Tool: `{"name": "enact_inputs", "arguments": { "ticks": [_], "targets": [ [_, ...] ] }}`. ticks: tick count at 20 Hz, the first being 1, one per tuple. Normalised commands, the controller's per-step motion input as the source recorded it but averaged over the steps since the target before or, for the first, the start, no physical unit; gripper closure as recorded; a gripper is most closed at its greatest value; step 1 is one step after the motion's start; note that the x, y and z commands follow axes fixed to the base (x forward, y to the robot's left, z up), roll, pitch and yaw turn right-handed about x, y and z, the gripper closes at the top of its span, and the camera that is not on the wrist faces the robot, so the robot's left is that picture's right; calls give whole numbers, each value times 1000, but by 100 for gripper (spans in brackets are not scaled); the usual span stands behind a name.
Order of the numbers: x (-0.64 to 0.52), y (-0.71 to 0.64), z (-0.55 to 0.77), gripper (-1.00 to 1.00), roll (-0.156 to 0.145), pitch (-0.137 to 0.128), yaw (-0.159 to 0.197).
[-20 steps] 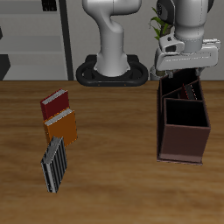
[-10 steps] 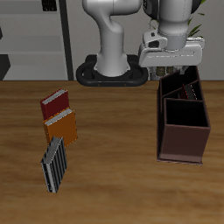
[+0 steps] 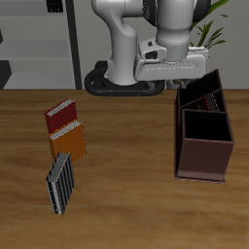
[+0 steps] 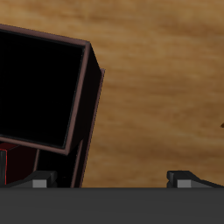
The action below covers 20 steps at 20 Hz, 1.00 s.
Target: Place the left red book into the left desk caddy's back compartment and place the striped book into the left desk caddy's left compartment and place the right red book into the left desk caddy's front compartment
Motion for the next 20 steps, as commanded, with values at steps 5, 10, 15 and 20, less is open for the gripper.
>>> {"name": "enact_inputs", "arguments": {
  "ticks": [5, 10, 15, 20],
  "targets": [
    [164, -549, 160, -100, -30, -15, -13],
    [27, -287, 177, -100, 38, -2, 30],
    [260, -340, 207, -100, -65, -31, -1],
    [442, -237, 132, -100, -58, -14, 1]
  ]
}}
